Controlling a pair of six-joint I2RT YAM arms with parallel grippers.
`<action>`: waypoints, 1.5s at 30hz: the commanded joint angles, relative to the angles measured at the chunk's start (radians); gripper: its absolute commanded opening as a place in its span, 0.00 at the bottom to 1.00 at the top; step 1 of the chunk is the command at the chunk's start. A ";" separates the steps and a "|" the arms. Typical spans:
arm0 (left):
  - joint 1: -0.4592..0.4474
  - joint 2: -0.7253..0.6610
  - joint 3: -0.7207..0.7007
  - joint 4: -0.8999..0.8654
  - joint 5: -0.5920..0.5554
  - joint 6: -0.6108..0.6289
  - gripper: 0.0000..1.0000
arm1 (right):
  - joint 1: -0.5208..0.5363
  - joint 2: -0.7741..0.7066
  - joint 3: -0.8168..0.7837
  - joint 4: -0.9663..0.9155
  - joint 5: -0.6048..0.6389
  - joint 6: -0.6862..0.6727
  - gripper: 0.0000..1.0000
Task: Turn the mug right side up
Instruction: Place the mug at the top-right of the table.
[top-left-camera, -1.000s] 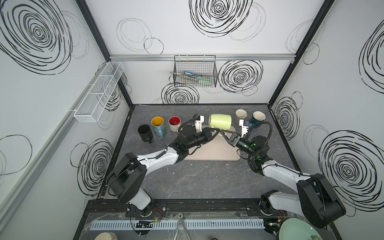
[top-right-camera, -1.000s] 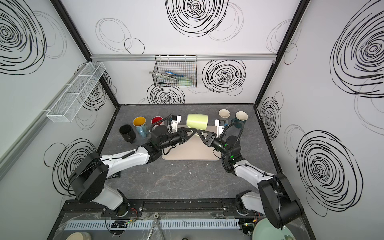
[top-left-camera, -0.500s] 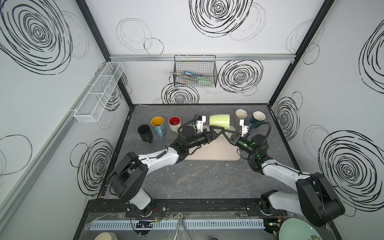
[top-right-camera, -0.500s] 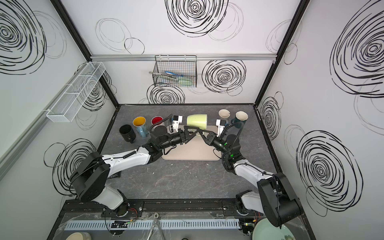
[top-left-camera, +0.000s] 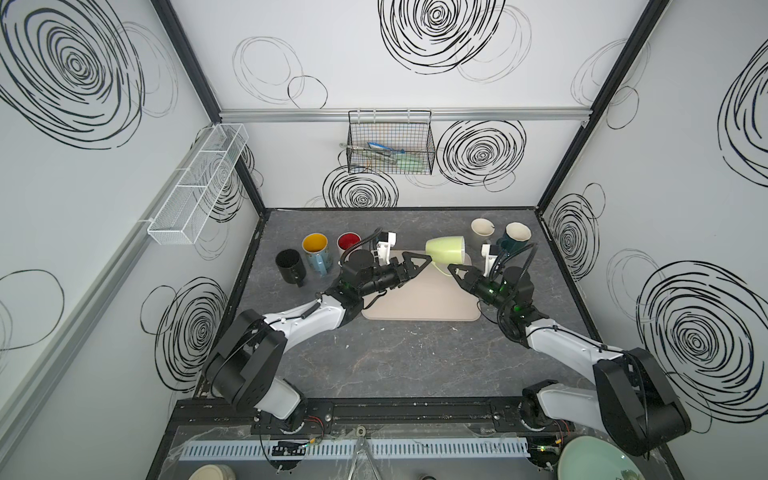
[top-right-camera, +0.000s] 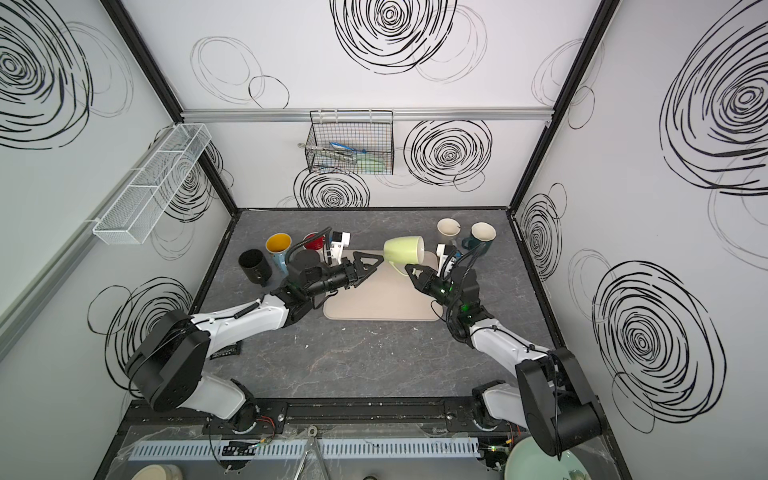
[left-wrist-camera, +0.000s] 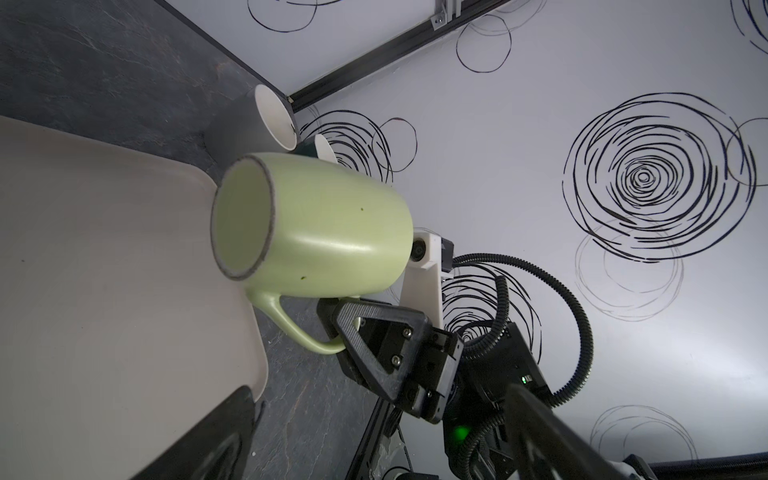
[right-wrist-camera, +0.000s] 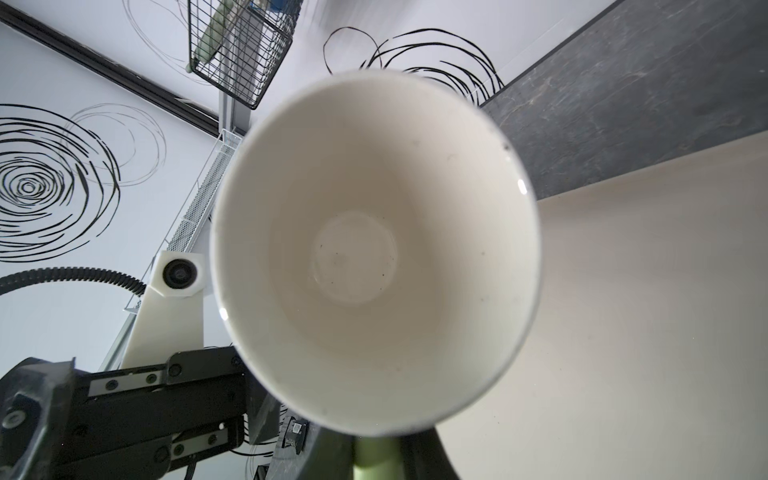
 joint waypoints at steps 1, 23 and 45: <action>0.032 -0.067 -0.008 -0.096 -0.021 0.122 0.96 | -0.012 -0.070 0.075 -0.001 0.052 -0.099 0.00; 0.088 -0.254 -0.159 -0.326 -0.154 0.353 0.96 | -0.193 0.039 0.472 -0.781 0.602 -0.440 0.00; 0.069 -0.279 -0.164 -0.362 -0.175 0.369 0.96 | -0.443 0.213 0.549 -0.810 0.838 -0.464 0.00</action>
